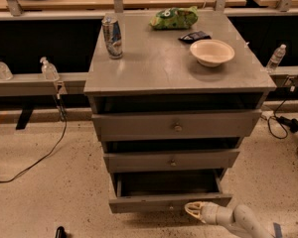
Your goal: Close bottom drawer
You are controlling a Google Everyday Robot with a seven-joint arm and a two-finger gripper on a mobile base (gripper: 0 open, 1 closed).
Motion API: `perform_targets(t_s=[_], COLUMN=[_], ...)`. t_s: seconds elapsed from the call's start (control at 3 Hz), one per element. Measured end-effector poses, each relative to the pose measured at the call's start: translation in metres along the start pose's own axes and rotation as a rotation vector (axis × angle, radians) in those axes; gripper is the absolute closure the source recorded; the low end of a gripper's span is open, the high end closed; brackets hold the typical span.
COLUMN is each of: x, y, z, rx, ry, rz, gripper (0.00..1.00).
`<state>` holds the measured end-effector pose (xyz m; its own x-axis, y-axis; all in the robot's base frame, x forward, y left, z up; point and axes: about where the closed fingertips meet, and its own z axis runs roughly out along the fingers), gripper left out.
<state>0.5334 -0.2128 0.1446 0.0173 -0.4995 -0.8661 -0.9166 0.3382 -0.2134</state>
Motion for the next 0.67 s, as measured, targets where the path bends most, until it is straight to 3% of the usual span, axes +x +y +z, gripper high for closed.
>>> perform_targets(t_s=[0.33, 0.67], x=[-0.0132, -0.0129], y=[-0.0228, -0.0218], z=[0.0240, 0.0230], rx=[0.038, 0.038], ry=[-0.096, -0.097], rz=[-0.004, -0.004], gripper=[1.00, 1.00])
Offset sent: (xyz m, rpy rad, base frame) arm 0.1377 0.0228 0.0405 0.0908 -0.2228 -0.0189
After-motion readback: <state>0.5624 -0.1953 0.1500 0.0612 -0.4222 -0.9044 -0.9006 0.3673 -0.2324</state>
